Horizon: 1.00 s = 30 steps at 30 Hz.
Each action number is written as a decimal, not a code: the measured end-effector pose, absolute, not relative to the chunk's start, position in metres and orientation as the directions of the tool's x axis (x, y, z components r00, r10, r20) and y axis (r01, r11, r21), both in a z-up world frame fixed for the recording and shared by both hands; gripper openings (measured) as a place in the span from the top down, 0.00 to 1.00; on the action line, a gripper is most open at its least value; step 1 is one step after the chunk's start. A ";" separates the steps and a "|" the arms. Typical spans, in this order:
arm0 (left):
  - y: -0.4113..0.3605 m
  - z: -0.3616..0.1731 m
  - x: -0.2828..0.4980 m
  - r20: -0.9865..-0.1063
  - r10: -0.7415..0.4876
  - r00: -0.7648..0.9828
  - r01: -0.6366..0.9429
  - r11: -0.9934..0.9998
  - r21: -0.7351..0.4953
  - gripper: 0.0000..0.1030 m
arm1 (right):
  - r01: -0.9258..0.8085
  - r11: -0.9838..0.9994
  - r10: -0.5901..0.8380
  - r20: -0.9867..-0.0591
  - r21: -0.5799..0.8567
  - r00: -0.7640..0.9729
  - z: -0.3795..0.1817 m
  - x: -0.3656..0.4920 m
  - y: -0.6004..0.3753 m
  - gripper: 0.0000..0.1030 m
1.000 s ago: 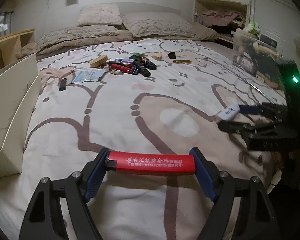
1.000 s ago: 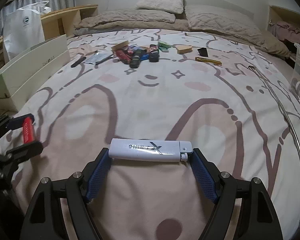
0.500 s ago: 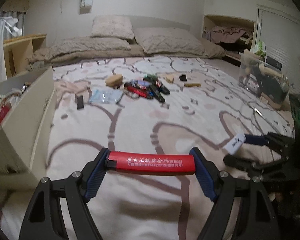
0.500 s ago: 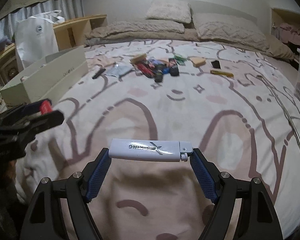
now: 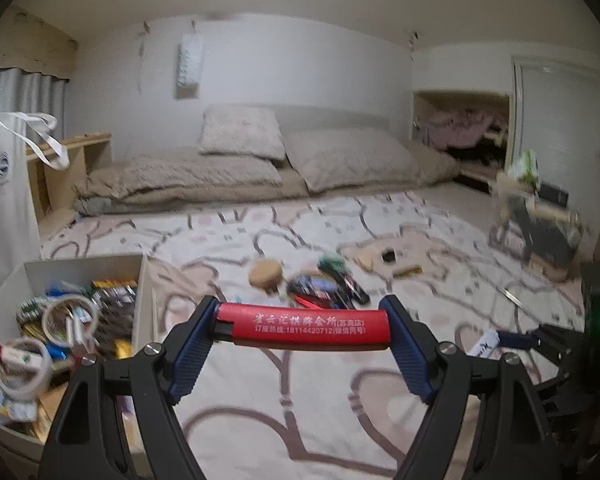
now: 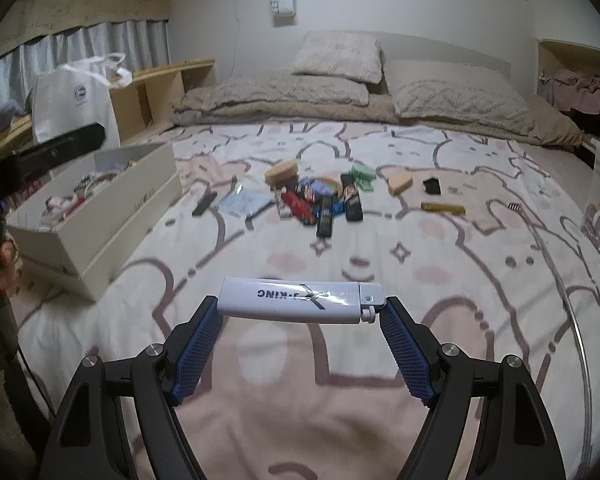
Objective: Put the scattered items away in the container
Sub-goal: 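Carry the red lighter and J-KING lighter over the white box with both grippers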
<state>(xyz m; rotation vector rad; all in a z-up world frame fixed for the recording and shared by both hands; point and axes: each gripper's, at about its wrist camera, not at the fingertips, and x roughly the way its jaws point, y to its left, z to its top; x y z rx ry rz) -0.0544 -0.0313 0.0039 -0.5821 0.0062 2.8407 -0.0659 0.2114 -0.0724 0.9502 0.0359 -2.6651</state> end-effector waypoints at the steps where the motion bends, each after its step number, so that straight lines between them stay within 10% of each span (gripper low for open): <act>1: -0.036 0.009 -0.056 -0.379 0.231 -0.896 -0.230 -0.972 -0.048 0.22 | 0.295 -0.952 -0.280 -0.615 0.080 -0.737 -0.069 -0.069 0.211 0.21; 30: -0.198 0.050 -0.066 -0.324 -0.068 -0.944 0.095 -0.993 -0.069 0.22 | 0.453 -0.890 -0.428 -0.426 0.046 -0.797 0.043 -0.125 0.094 0.21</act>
